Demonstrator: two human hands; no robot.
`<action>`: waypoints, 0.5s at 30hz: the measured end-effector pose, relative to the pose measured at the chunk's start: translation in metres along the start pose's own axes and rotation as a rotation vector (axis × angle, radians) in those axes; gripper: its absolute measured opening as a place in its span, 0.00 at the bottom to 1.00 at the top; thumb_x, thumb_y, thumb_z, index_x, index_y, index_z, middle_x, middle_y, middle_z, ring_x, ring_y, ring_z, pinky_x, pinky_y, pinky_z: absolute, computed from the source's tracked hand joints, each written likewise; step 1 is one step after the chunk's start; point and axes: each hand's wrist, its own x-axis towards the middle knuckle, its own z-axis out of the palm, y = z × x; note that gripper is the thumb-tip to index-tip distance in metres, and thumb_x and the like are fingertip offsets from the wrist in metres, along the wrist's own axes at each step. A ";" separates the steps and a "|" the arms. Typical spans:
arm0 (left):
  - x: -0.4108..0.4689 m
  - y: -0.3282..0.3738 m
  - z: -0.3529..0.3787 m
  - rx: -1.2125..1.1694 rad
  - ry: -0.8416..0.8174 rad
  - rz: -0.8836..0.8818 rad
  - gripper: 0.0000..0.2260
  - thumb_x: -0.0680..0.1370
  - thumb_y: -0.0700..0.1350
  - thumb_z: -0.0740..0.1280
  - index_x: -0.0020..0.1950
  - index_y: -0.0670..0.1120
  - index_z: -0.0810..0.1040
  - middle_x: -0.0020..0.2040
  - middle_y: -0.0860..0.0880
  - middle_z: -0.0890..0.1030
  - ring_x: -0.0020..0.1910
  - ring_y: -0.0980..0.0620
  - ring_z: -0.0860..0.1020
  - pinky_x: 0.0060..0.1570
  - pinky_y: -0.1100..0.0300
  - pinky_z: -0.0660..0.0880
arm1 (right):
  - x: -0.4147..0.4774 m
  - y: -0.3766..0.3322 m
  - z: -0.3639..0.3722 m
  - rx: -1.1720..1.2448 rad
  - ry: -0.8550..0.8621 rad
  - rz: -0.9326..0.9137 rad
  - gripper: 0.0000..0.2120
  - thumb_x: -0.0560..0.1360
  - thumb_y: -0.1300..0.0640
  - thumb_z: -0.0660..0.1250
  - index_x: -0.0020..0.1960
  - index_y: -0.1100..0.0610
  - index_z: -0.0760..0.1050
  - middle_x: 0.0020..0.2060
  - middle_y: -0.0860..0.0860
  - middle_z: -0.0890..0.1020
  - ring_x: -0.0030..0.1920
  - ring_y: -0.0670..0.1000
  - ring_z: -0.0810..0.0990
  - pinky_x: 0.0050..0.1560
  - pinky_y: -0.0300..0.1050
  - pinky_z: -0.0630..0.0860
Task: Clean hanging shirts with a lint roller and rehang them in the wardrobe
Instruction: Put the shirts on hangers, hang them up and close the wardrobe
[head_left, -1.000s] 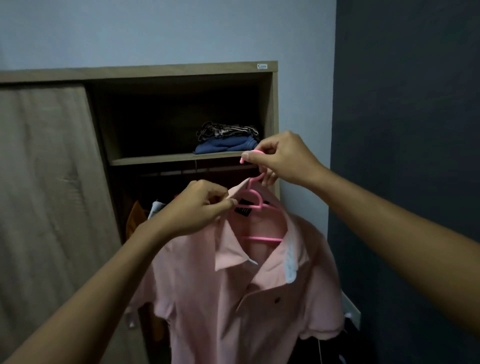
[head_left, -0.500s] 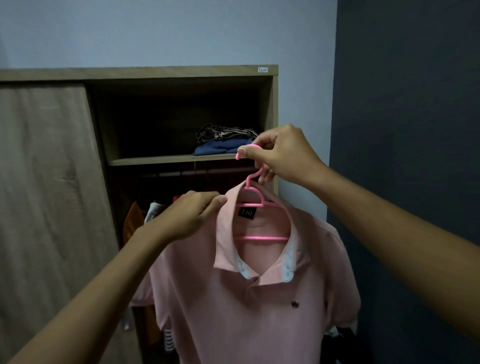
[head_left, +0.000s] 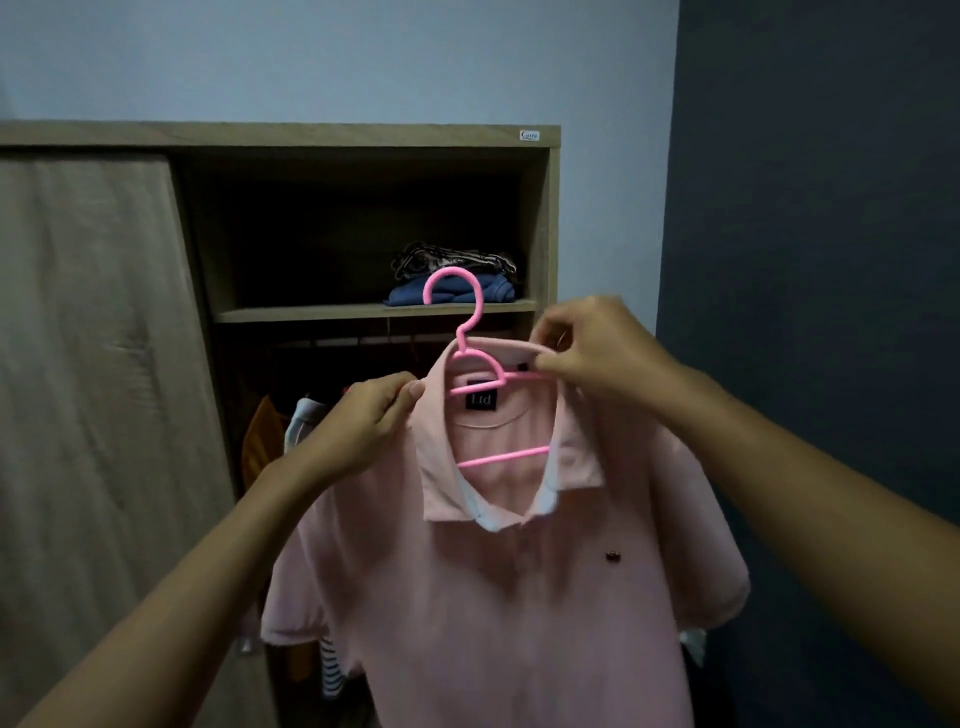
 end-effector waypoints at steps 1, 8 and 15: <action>0.000 0.000 0.001 0.000 0.013 0.002 0.17 0.84 0.53 0.55 0.41 0.46 0.74 0.35 0.51 0.76 0.36 0.54 0.75 0.37 0.56 0.69 | 0.002 -0.002 -0.007 0.067 0.034 0.017 0.05 0.66 0.61 0.75 0.41 0.54 0.85 0.30 0.46 0.83 0.30 0.40 0.78 0.32 0.37 0.74; 0.005 0.006 0.001 -0.067 0.077 0.056 0.16 0.84 0.53 0.56 0.44 0.47 0.76 0.34 0.54 0.76 0.35 0.58 0.75 0.36 0.61 0.68 | 0.012 -0.014 -0.030 0.299 -0.227 0.040 0.13 0.74 0.48 0.73 0.53 0.55 0.84 0.40 0.53 0.85 0.27 0.40 0.77 0.28 0.31 0.71; 0.002 0.019 0.018 -0.084 0.059 0.113 0.11 0.83 0.51 0.57 0.43 0.52 0.74 0.34 0.55 0.75 0.35 0.60 0.74 0.37 0.60 0.69 | 0.031 -0.020 -0.015 0.657 -0.199 0.108 0.13 0.79 0.54 0.69 0.52 0.64 0.82 0.35 0.58 0.82 0.27 0.52 0.76 0.25 0.38 0.73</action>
